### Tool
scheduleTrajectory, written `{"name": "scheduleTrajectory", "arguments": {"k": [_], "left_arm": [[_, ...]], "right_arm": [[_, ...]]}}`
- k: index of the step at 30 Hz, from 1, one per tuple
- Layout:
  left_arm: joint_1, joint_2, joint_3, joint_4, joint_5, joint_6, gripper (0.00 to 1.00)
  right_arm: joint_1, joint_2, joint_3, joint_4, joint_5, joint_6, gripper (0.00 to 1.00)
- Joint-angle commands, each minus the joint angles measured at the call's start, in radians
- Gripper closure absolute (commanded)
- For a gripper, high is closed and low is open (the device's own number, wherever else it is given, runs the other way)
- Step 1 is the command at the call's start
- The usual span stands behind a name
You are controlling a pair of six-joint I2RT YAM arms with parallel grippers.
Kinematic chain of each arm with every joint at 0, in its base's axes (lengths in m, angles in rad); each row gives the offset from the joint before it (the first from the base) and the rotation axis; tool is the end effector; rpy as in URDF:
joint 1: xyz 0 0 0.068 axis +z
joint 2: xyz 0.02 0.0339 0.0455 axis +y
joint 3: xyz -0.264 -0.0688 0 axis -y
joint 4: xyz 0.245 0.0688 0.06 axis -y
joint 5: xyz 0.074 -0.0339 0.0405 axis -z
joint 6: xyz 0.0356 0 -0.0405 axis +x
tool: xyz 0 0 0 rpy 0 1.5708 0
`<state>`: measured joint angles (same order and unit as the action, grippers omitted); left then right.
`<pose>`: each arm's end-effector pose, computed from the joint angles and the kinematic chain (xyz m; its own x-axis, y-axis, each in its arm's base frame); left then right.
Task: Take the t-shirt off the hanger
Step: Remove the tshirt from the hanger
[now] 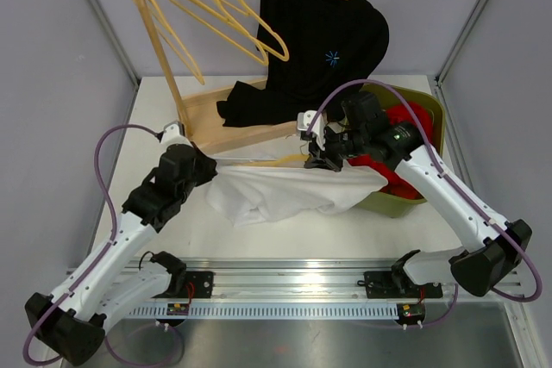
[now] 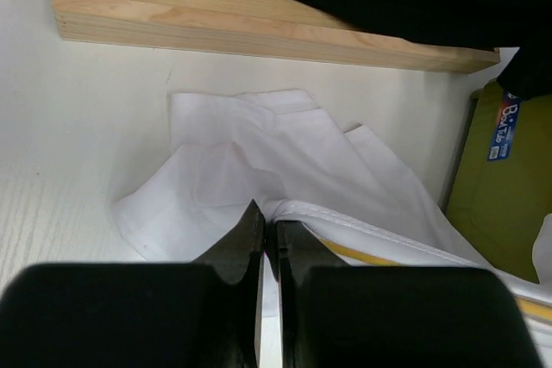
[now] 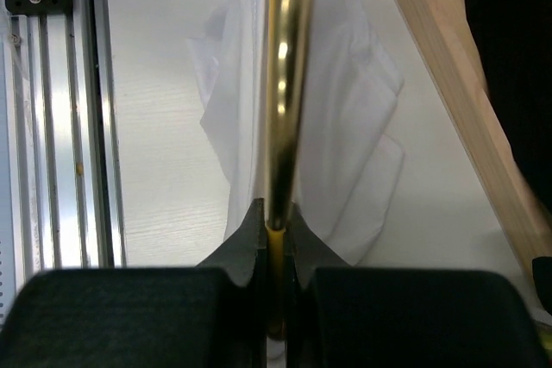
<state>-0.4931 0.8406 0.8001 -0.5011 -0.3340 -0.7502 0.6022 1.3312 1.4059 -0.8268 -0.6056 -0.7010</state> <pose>0.1670 -0.0765 0.3047 -0.4684 -0.4795 -0.7421 -0.1635 0.8724 -0.4606 0.2132 0.1711 0.3775 0.0911 -0.5809 -0.8089 -0.9808 0.0882 -0.1738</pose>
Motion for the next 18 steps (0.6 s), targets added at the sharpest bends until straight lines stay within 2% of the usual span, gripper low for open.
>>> {"name": "scheduleTrajectory", "arguments": {"k": [1,12,18], "left_arm": [[0.073,-0.034,-0.033,-0.033,-0.093,0.081,1.00],[0.146,-0.049,-0.075,-0.019,-0.037,0.118,1.00],[0.149,-0.025,-0.101,0.004,0.007,0.118,1.00]], "right_arm": [[-0.076,-0.070,-0.027,-0.090,0.000,-0.051,1.00],[-0.127,-0.116,-0.042,-0.120,-0.166,-0.091,1.00],[-0.139,-0.101,0.022,-0.094,-0.224,-0.019,1.00]]}}
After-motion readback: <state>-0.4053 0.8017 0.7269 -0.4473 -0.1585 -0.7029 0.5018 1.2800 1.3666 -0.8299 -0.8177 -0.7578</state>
